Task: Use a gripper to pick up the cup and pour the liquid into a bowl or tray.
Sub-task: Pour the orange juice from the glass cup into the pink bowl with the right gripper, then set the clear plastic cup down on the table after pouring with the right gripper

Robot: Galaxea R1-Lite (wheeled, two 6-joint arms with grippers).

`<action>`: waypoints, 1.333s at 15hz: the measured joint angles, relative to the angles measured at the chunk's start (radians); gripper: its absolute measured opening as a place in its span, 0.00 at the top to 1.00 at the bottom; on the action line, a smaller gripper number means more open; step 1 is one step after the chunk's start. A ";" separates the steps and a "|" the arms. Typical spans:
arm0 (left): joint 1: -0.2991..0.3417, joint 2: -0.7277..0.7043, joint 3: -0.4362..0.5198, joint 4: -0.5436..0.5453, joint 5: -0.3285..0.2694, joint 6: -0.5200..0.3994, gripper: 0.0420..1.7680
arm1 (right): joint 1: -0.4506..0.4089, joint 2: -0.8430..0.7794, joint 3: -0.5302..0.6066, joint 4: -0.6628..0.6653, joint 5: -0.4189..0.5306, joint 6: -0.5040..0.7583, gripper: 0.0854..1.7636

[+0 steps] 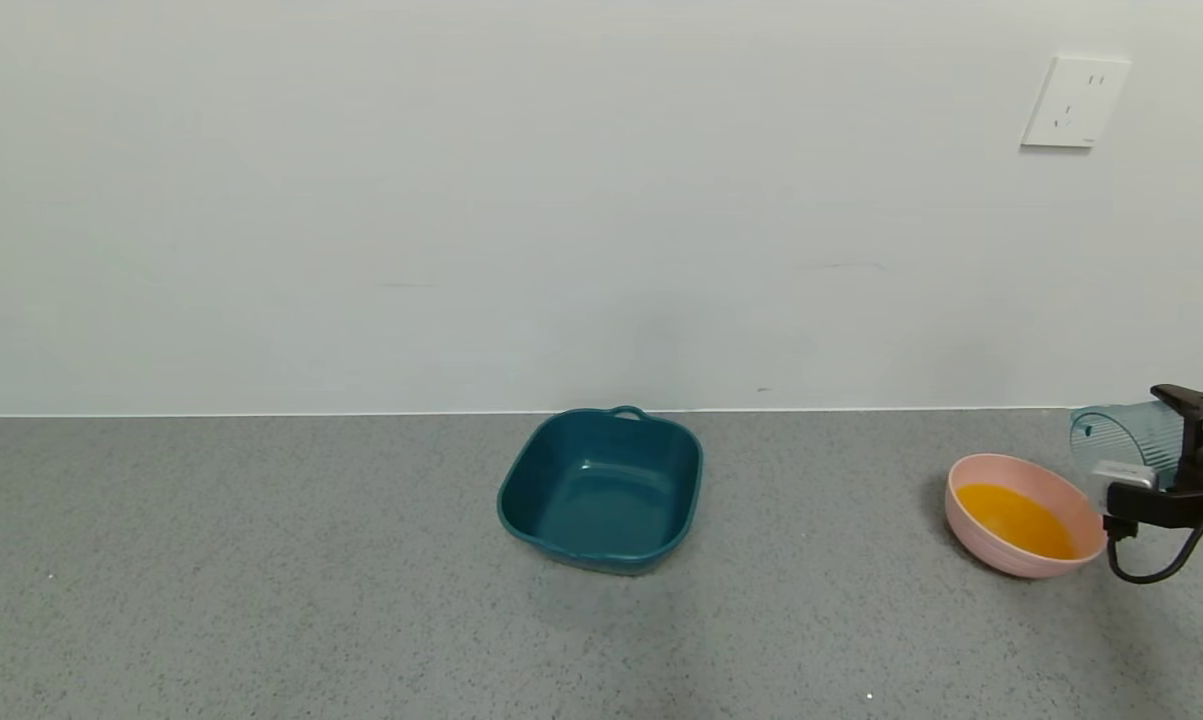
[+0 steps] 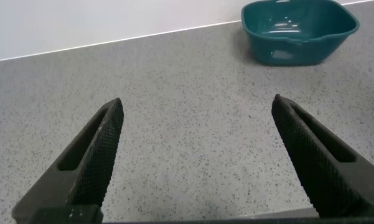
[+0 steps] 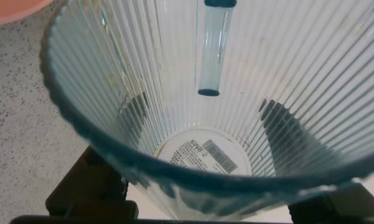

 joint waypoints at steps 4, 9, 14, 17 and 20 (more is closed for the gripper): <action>0.000 0.000 0.000 0.000 0.000 0.000 0.03 | 0.007 -0.001 0.004 -0.001 -0.001 -0.001 0.24; 0.000 0.000 0.000 0.000 0.000 0.000 0.03 | 0.004 -0.001 0.009 -0.006 -0.001 0.002 0.24; 0.000 0.000 0.000 0.000 0.000 0.000 0.03 | -0.005 -0.020 0.059 -0.008 -0.001 0.073 0.24; 0.000 0.000 0.000 0.000 0.000 0.000 0.03 | -0.003 -0.047 0.104 -0.006 -0.003 0.204 0.24; 0.000 0.000 0.000 0.000 0.000 0.001 0.03 | 0.001 -0.074 0.124 -0.005 -0.046 0.386 0.24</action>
